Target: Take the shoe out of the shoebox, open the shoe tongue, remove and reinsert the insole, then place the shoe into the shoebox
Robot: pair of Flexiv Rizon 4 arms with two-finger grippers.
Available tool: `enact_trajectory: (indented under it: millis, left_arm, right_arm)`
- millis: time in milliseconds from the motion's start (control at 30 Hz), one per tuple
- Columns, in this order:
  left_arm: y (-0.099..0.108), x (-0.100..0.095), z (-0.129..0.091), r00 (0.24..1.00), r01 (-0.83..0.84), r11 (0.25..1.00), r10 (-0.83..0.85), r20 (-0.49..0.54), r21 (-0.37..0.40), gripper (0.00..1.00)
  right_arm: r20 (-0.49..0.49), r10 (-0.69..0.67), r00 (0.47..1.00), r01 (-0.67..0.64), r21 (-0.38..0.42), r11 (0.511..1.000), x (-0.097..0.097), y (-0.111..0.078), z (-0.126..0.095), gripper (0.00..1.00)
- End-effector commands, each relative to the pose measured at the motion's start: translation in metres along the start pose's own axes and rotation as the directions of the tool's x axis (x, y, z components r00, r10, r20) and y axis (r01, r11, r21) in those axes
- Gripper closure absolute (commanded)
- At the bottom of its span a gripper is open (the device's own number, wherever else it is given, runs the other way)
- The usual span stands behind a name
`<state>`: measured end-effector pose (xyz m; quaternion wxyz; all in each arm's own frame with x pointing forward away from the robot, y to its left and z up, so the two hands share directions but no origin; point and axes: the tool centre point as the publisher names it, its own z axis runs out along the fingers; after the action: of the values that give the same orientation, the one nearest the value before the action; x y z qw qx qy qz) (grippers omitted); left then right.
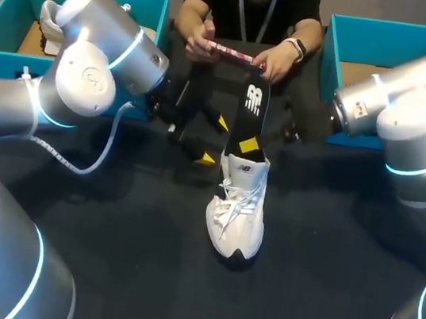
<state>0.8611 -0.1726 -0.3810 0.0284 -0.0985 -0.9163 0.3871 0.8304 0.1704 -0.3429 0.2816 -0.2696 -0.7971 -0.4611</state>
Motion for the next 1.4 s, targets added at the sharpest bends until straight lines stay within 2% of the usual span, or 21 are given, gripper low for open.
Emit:
enact_trajectory:
  millis: [33,300,533,700,800,967,1067,1100,1133,1200,1400]
  left_arm:
    - [0.000,0.000,0.002,1.000,0.000,1.000,0.000,-0.001,-0.002,0.00]
    - [0.002,0.000,0.000,1.000,0.001,1.000,-0.001,0.002,-0.006,0.00]
    - [0.002,0.000,0.000,1.000,0.001,1.000,-0.001,-0.001,-0.004,0.00]
    - [0.002,0.001,0.000,1.000,-0.001,1.000,0.001,-0.001,-0.002,0.00]
    - [0.002,0.001,0.000,1.000,-0.001,1.000,0.001,0.001,-0.001,0.00]
    - [0.003,0.002,-0.003,1.000,-0.001,1.000,0.001,0.003,-0.002,0.00]
    - [0.004,0.002,-0.004,1.000,0.000,1.000,0.000,0.006,-0.003,0.00]
    - [0.004,0.002,-0.004,1.000,0.000,1.000,0.000,0.006,-0.003,0.00]
    - [0.004,0.002,-0.004,1.000,0.000,1.000,0.000,0.006,-0.002,0.00]
    - [0.004,0.003,-0.004,1.000,0.001,1.000,-0.001,0.007,-0.002,0.00]
    - [0.004,0.005,-0.004,1.000,0.003,1.000,-0.003,0.006,-0.004,0.00]
  right_arm:
    - [0.014,0.006,1.000,-0.006,-0.020,1.000,0.006,-0.012,0.009,1.00]
    - [0.010,0.045,0.999,-0.045,-0.016,0.999,0.010,-0.024,0.019,1.00]
    - [0.023,0.048,0.999,-0.047,-0.020,0.999,0.013,-0.023,0.017,1.00]
    - [0.037,0.022,0.999,-0.022,-0.003,1.000,0.012,-0.012,0.011,0.76]
    - [0.039,0.008,0.999,-0.008,0.009,1.000,0.010,-0.006,0.008,0.71]
    - [0.039,-0.010,0.999,0.009,0.030,1.000,0.007,0.003,0.003,0.70]
    - [0.034,-0.013,0.999,0.012,0.048,0.999,0.006,0.007,0.001,0.73]
    - [0.032,-0.013,0.999,0.011,0.053,0.999,0.006,0.008,0.001,0.76]
    - [0.030,-0.011,0.999,0.009,0.057,0.998,0.005,0.008,0.001,0.82]
    - [0.024,-0.008,1.000,0.006,0.064,0.998,0.004,0.009,0.000,1.00]
    - [0.010,0.002,1.000,-0.003,0.104,0.995,0.001,-0.001,0.003,1.00]
